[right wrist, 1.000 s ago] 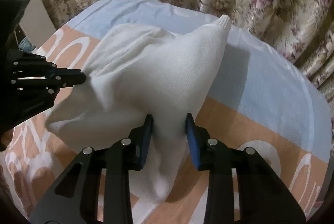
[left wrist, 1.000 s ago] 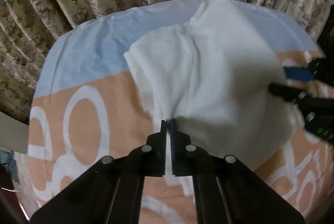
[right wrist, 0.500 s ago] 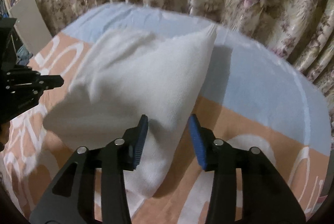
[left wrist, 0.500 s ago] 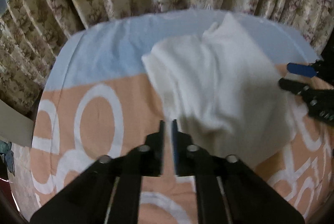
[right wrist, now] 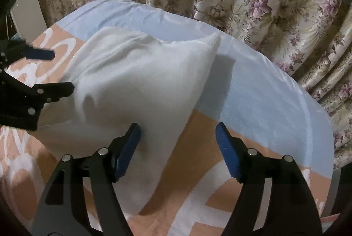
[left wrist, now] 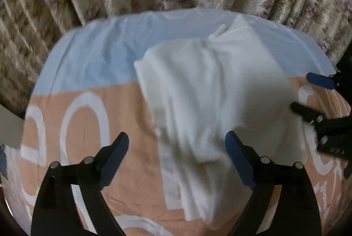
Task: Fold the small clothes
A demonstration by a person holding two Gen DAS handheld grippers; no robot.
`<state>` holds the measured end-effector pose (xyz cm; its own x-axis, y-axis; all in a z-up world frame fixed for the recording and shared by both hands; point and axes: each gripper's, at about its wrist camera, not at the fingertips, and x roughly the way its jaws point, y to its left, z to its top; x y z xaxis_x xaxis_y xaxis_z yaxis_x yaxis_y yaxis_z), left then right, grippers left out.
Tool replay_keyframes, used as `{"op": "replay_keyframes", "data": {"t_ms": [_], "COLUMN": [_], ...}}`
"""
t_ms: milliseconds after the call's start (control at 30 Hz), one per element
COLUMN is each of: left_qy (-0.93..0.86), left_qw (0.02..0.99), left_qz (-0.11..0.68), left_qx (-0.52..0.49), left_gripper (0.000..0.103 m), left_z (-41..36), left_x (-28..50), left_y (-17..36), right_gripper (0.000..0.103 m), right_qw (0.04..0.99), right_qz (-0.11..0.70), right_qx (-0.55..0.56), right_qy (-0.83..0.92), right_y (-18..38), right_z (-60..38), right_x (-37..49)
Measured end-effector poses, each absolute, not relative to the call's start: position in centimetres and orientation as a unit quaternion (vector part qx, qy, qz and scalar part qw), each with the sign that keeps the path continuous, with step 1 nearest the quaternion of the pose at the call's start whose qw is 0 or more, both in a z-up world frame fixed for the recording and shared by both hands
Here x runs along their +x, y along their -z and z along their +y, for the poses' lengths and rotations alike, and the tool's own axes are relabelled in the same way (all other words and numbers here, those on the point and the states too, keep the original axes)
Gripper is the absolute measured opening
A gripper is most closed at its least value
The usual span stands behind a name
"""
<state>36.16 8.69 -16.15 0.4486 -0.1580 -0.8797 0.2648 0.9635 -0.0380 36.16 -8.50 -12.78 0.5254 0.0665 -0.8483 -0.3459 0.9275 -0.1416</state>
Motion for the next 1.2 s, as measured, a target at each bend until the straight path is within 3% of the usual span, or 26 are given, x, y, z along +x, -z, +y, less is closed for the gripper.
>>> {"op": "replay_keyframes", "data": {"t_ms": [533,867,1200], "left_qy": [0.187,0.214,0.221], "left_qw": [0.817,0.813,0.811], "left_qz": [0.545,0.542,0.541], "left_qx": [0.01,-0.01,0.031], "left_gripper": [0.09,0.096,0.095], "left_z": [8.3,8.5,6.5], "left_x": [36.4,35.9,34.9], "left_y": [19.2,19.3,18.8], "right_gripper": [0.073,0.073,0.079], "right_qw": [0.868,0.868,0.869], "right_qz": [0.47,0.472,0.472], "right_qx": [-0.112,-0.106,-0.095], "right_qy": [-0.113,-0.113,-0.117], "right_y": [12.2,12.3,12.4], "right_z": [-9.8,-10.0,-10.2], "right_x": [36.4,36.2,36.0]}}
